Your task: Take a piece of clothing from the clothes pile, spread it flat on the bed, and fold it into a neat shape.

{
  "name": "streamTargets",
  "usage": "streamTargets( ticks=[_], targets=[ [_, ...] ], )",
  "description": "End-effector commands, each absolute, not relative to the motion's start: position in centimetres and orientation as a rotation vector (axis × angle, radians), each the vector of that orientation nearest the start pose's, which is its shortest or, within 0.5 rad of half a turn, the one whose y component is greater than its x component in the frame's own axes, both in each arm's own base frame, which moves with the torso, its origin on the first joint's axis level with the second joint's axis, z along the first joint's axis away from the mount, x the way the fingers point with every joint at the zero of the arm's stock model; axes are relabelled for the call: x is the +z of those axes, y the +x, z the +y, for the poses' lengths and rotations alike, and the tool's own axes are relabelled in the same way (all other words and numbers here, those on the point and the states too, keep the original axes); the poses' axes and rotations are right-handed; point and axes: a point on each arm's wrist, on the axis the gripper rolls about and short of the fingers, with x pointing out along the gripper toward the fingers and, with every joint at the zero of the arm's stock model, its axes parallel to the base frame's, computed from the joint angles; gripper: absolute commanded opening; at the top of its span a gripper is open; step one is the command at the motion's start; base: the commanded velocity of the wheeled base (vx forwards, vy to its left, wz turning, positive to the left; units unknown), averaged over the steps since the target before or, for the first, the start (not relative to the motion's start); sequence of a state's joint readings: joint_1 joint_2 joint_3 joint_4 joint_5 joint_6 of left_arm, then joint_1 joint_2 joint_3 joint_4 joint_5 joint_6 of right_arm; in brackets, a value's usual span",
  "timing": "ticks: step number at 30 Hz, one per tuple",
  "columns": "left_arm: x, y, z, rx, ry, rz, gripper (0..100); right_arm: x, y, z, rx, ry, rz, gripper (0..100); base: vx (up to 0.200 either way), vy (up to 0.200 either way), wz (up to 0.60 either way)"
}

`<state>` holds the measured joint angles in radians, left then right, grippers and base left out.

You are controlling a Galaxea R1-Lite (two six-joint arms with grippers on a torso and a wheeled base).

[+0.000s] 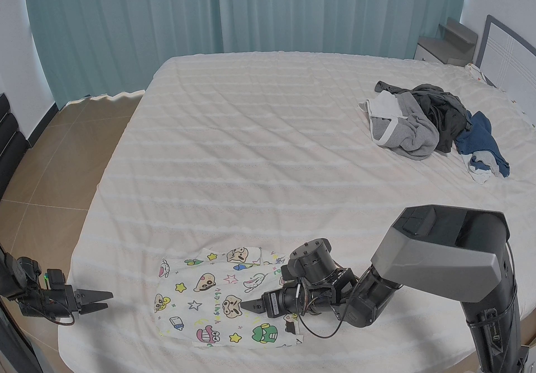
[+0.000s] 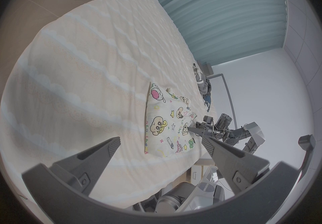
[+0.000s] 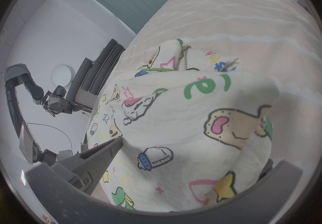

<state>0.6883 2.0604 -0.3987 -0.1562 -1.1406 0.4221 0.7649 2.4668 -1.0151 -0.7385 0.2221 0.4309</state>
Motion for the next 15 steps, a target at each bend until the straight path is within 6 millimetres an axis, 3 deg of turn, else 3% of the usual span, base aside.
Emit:
streamTargets(
  ticks=[1,15],
  targets=[
    [-0.55,17.22,11.53,-0.528,-0.814,0.800,100,-4.63,28.92,28.90,0.776,0.178,0.898,0,0.000,0.000,0.00],
    [-0.55,17.22,11.53,-0.528,-0.814,0.800,100,-3.75,29.06,28.84,0.772,0.214,0.852,0,0.000,0.000,0.00]
  ],
)
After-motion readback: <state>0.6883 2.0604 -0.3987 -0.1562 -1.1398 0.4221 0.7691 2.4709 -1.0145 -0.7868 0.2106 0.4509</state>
